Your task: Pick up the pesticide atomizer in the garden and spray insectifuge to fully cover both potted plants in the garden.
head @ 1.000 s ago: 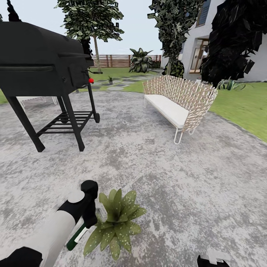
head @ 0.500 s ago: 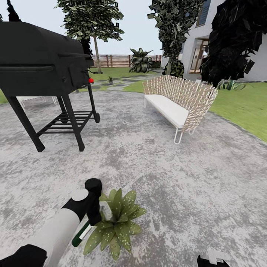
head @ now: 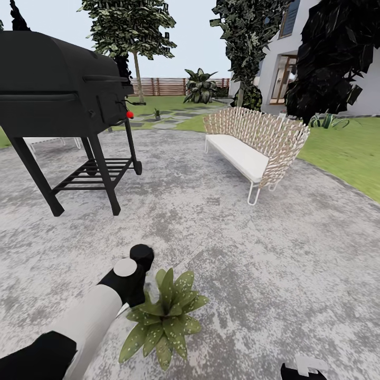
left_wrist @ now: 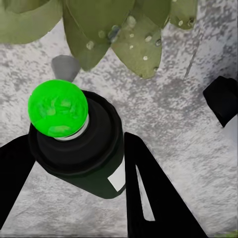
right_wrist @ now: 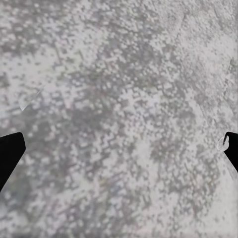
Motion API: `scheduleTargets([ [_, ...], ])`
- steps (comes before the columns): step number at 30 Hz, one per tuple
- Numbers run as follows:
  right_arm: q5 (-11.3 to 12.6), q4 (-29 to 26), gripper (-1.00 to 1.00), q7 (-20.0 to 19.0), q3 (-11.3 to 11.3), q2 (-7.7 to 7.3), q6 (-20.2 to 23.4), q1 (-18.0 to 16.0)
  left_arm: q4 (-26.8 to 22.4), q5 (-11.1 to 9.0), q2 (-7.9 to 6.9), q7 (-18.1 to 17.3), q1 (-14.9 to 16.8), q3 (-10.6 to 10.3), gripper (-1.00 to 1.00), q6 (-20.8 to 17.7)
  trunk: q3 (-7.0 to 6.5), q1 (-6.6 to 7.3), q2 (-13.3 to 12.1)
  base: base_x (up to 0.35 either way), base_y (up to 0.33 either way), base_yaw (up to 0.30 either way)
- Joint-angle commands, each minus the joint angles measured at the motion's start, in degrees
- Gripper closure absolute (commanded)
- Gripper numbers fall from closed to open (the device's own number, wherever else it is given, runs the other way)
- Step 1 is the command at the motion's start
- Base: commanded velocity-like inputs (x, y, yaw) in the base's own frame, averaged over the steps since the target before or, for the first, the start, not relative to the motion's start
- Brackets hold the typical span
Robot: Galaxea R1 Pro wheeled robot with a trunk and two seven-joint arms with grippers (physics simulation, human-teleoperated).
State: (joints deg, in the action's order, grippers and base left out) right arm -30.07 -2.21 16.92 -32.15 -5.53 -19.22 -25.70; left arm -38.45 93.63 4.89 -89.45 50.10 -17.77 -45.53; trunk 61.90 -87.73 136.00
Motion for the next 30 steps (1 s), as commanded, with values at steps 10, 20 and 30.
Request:
scheduleTargets([
  [10, -0.6, 0.1, -1.0, 0.21, -0.46, -0.01, -0.2, -0.05, 1.97, 0.24, 0.04, -0.55, -0.26, 0.82, 1.0, 1.79, 0.05, 0.01, 0.02, 0.0, 0.002, 0.0],
  [20, -0.6, 0.1, -1.0, 0.21, -0.46, -0.01, -0.12, -0.05, 1.9, 0.24, -0.35, -0.55, -0.27, 1.58, 1.0, 1.85, 0.05, 0.01, 0.02, -0.13, 0.245, -0.195],
  [30, -0.6, 0.1, -1.0, 0.21, -0.46, -0.01, -0.18, -0.05, 1.89, 0.32, -0.95, -0.55, -0.04, 1.7, 1.0, 1.5, 0.05, 0.01, 0.02, -0.214, 0.249, -0.232],
])
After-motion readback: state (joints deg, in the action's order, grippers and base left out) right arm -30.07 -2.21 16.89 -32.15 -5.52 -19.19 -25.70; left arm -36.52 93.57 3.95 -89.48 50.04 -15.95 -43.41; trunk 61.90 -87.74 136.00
